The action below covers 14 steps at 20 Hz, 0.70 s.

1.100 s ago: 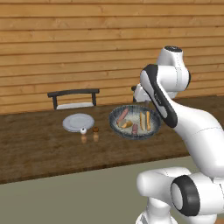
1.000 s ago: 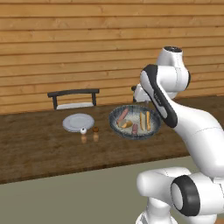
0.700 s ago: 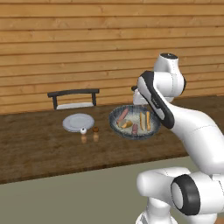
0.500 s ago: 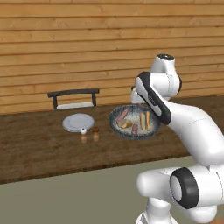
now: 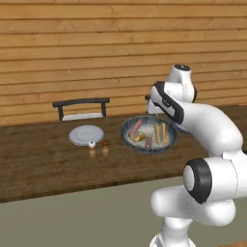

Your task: Place one bun and one sausage from the bowl on each plate.

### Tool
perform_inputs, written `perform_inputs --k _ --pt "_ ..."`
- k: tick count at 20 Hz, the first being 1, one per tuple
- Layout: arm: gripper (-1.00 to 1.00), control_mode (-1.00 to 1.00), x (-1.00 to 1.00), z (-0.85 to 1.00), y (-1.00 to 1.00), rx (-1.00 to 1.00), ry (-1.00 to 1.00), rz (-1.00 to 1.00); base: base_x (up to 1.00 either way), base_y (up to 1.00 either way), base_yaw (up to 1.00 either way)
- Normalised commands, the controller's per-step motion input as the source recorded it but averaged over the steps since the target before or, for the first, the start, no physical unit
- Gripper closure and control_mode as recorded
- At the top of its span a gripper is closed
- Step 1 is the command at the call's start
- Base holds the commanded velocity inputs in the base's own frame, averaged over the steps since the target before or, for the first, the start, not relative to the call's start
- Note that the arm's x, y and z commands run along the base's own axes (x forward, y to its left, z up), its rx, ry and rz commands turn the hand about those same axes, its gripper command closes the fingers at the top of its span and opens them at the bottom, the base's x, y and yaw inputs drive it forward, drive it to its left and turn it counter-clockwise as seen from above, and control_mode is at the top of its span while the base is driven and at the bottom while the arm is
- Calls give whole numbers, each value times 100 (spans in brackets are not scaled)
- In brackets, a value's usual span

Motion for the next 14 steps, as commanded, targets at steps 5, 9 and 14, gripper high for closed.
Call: perform_inputs --k 5,9,14 --pt "-100 -100 36 -53 -6 -4 0 0 0 0 0" --pt "-100 -100 43 -60 -13 -8 0 -1 0 0 0" --pt "-100 -100 42 -46 -25 -4 3 -5 0 0 0"
